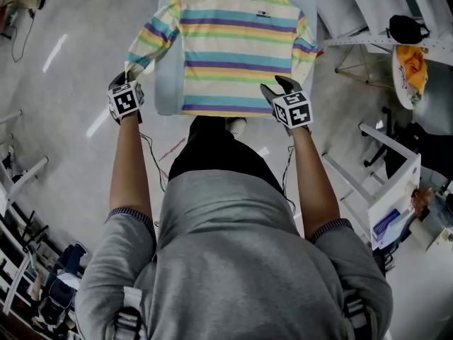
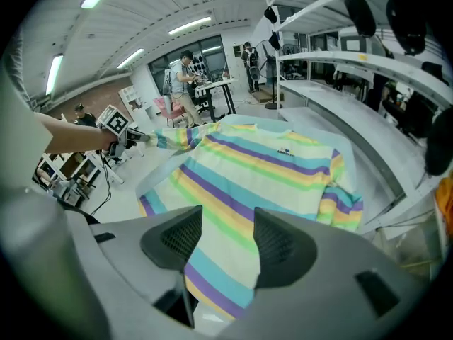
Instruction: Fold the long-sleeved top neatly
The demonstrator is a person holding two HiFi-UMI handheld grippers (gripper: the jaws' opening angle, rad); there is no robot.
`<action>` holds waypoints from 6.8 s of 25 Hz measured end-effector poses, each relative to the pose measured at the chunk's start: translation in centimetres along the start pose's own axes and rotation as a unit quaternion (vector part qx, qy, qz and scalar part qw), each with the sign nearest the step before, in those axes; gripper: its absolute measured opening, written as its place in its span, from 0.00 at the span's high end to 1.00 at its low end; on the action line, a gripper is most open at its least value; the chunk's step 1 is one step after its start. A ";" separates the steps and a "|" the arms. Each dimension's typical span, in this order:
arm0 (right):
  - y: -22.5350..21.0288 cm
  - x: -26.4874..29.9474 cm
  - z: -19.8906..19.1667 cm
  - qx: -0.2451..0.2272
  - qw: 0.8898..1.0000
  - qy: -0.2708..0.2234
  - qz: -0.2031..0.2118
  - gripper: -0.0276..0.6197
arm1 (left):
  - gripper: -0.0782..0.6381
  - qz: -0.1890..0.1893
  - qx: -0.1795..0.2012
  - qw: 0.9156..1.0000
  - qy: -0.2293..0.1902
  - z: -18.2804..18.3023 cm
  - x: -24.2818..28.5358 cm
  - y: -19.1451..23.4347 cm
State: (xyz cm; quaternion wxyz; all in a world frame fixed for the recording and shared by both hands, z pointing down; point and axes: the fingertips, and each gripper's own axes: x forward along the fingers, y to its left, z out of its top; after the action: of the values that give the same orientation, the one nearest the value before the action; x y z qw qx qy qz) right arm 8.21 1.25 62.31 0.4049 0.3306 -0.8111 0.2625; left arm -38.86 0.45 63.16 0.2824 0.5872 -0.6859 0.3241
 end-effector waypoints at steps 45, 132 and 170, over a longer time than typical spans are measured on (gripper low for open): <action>-10.1 -2.3 10.6 0.016 0.998 -0.058 -0.016 0.58 | 0.82 -0.196 0.319 0.913 -0.163 27.2 -1.8 -25.9; -22.3 -6.2 -11.1 0.173 0.953 0.023 -0.249 0.89 | 0.46 -0.496 0.207 0.836 -0.109 15.3 -8.1 -50.8; -23.5 -14.7 21.0 -0.340 0.874 -0.069 -0.341 0.88 | 0.46 -0.388 0.107 0.888 -0.223 27.5 -10.8 -38.5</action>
State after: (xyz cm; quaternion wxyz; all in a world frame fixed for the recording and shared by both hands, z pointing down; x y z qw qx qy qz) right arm 22.40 -23.66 42.58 0.4993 0.4458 -0.7135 -0.2068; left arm 0.62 -18.08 41.85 0.1602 0.8901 -0.4093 0.1206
